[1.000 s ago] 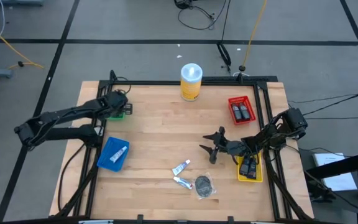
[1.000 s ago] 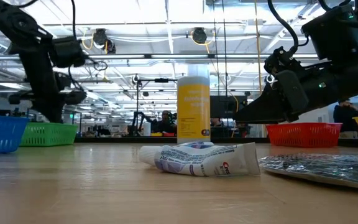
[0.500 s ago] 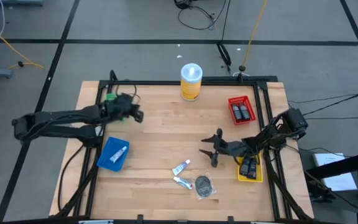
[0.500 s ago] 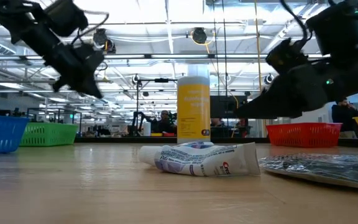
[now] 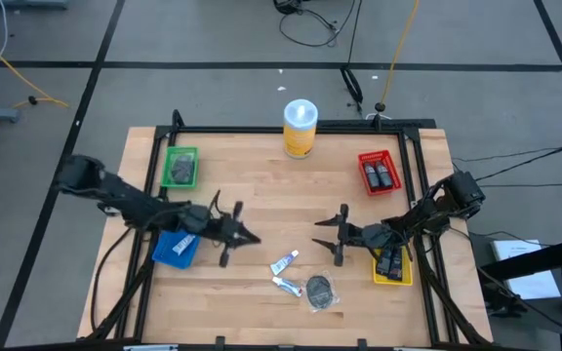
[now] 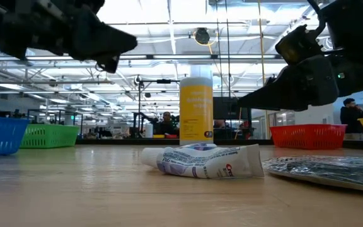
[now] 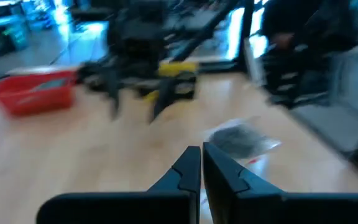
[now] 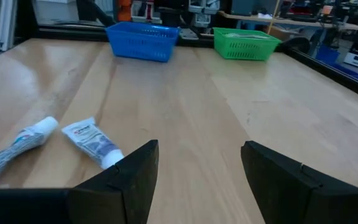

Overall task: Pick & Place Travel size toiletries
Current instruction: Put the toothpaste into the blue bin

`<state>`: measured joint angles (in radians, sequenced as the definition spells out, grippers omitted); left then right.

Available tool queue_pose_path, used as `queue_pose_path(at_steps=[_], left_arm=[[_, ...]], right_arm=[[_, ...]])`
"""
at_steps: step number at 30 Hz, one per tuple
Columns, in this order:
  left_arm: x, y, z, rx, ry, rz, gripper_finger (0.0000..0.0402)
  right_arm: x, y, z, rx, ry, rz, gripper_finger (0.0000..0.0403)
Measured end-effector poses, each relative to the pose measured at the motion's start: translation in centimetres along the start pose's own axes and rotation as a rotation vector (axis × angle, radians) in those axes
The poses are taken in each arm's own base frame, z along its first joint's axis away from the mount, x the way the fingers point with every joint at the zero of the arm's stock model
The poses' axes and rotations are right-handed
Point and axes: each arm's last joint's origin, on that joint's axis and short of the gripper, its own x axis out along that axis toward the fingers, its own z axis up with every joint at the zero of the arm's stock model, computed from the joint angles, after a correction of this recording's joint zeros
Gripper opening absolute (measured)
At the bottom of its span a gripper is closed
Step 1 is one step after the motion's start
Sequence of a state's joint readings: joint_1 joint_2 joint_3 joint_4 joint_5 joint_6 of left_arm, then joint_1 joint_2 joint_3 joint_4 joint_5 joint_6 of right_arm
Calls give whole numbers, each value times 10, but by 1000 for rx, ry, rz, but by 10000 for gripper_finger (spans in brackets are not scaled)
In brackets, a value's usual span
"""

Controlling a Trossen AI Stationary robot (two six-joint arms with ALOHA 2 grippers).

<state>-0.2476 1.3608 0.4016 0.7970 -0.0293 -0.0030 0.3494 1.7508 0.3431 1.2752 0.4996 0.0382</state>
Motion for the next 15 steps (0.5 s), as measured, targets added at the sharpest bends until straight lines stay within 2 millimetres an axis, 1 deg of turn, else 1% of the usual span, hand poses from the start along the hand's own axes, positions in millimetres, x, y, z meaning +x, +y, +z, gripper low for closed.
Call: queue_pose_path(at_steps=[2,4,6,8,11,15], left_arm=[[9,-2,-2,-62,-19,1,20],[18,-1,-6,-95,17,26,20],[28,-3,-13,-83,105,58,22],[39,-8,-21,-53,218,89,34],[62,-17,-24,-19,337,112,72],[90,-28,-26,-26,450,109,148]], right_arm=[[0,0,0,2,0,-3,222],[0,0,0,6,0,-3,222],[0,0,0,18,0,-2,222],[0,0,0,27,0,-3,222],[0,-1,0,27,1,-3,222],[1,-2,0,29,1,-9,222]])
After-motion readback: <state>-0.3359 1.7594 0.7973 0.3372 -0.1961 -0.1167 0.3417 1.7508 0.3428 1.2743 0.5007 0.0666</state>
